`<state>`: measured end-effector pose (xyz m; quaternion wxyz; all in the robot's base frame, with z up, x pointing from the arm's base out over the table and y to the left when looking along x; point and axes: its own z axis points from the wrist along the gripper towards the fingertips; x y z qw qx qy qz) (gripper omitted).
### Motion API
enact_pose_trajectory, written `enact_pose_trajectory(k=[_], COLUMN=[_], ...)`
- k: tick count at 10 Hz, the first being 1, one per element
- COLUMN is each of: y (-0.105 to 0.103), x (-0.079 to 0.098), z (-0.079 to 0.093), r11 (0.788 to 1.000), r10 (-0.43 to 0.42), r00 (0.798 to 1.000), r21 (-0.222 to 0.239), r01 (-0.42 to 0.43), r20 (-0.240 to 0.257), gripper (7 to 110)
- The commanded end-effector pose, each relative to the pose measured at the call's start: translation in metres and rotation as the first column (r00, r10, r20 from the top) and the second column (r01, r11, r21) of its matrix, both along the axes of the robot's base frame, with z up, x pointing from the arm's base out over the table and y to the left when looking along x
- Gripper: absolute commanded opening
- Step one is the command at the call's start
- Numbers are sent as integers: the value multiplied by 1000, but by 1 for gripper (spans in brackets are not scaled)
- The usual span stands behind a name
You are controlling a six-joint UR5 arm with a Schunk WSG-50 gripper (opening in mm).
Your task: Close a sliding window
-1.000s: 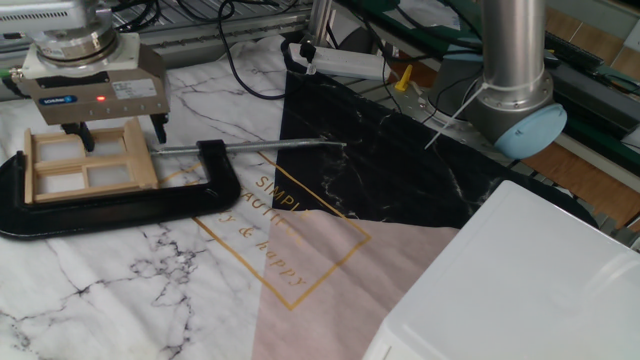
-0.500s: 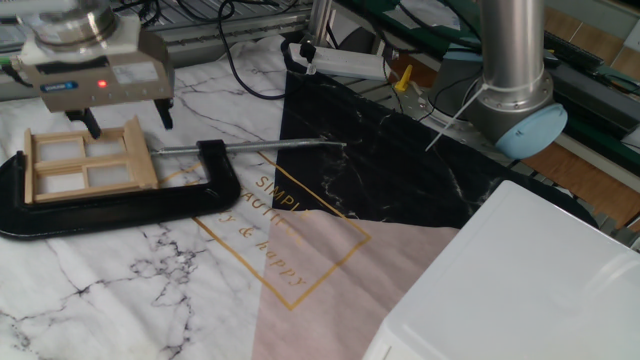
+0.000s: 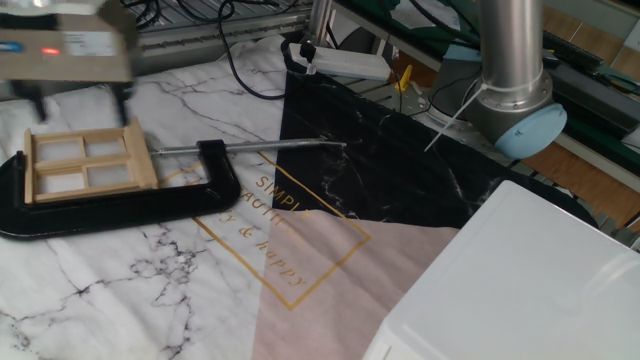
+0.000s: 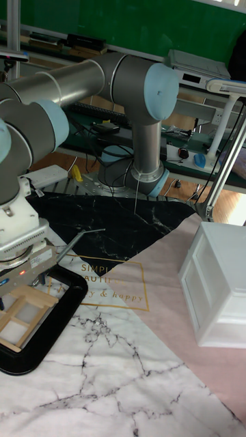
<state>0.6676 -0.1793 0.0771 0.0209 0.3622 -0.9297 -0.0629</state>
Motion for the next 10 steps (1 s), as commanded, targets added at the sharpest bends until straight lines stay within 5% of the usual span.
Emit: enact_pose_trajectory(k=[1, 2, 3, 10], y=[-23, -29, -29, -1], x=[36, 30, 28, 47], z=[-2, -1, 2, 0], r11=[994, 993, 992, 985], r10=[-109, -118, -122, -169], r00=[985, 987, 987, 973], r21=[-11, -12, -5, 8], r01=[111, 120, 123, 170], r20=[132, 112, 104, 157], gripper=[22, 22, 7, 7])
